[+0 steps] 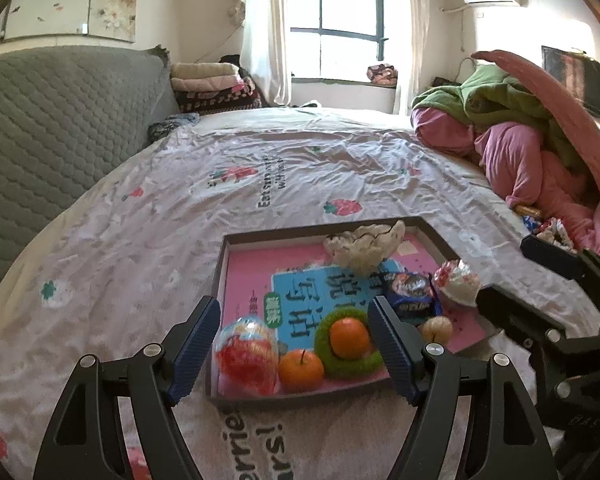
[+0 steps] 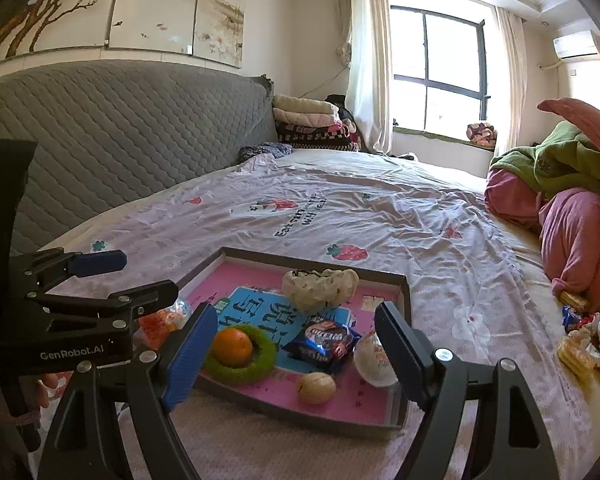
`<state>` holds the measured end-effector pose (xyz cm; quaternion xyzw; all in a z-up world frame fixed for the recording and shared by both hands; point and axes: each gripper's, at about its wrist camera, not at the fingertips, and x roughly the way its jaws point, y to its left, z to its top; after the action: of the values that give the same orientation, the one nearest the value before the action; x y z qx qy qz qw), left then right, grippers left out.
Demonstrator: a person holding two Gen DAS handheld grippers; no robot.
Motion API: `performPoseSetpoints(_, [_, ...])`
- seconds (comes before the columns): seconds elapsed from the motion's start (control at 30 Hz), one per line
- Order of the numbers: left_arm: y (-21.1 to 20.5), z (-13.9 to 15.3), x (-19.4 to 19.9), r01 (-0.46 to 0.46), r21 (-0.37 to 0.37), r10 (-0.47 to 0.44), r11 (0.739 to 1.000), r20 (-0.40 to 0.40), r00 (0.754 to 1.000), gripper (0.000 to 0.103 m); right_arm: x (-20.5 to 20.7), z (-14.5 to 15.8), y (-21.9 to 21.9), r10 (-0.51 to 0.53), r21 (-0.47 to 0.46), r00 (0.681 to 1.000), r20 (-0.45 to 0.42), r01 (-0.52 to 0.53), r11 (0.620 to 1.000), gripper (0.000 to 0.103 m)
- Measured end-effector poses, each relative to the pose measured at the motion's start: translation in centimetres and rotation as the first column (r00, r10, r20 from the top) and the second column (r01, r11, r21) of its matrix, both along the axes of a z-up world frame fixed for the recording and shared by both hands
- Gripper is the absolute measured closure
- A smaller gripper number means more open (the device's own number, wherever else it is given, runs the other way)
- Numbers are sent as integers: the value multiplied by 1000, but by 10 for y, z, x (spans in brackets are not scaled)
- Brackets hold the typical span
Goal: Organize objects
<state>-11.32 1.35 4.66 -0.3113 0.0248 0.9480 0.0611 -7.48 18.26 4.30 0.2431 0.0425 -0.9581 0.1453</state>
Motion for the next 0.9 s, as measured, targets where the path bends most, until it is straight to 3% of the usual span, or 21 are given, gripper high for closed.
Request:
performPoseSetpoints(0.47, [-6,-18,16,-67,-25,68,997,27,997,26,20,-6,-5,6,3,1000,21,-7,1000,22])
performPoseSetpoints(0.9, [-7,-27,26,-60,15,59,998,39,997,26,29,-12,-7,-2,0,999,38,2,1000,22])
